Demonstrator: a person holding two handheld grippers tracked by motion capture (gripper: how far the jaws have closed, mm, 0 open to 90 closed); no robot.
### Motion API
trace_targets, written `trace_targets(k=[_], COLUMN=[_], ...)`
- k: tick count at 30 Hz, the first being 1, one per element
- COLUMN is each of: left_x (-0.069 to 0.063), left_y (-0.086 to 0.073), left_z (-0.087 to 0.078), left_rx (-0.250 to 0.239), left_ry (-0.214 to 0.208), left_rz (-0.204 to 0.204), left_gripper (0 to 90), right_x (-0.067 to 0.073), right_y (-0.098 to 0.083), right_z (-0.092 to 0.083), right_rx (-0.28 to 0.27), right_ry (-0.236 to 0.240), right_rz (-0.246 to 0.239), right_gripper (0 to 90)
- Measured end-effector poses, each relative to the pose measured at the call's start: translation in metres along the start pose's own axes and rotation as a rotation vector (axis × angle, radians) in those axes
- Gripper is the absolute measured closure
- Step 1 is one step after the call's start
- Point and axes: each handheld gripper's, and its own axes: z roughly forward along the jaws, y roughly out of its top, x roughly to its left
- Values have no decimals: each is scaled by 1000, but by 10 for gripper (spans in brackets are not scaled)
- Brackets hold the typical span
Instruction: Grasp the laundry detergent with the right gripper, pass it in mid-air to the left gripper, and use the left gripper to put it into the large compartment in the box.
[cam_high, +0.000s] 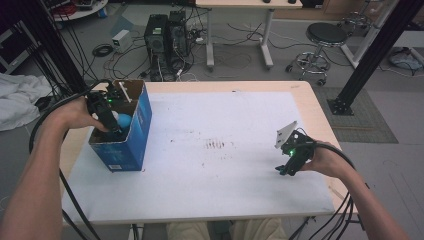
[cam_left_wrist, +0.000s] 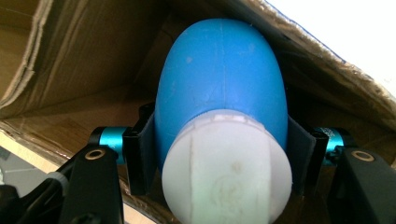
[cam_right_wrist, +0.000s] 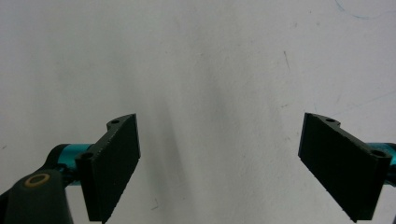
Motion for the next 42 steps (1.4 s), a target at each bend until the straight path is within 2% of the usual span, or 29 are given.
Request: trace_targets(k=[14,21,32,36,42], left_x=[-1,-2,-3,-3,-4], left_y=[0,0,1,2,3], left_z=[0,1,2,0,-4], left_rx=[3,6,15,14,21], left_ry=[7,7,-8,3,10], left_rz=[13,5,4,2,6], left_gripper=[379,375,297,257,247], right_x=[3,4,6,6,6], right_y=[-3,-4,-2,-2,-2], right_z=[0,0,3,3,4], right_rx=[-13,-13,-5,-4,-6], right_ry=[-2,0,8,8,8], right_rz=[11,13,6,5,6], right_gripper=[120,120,120,120,120])
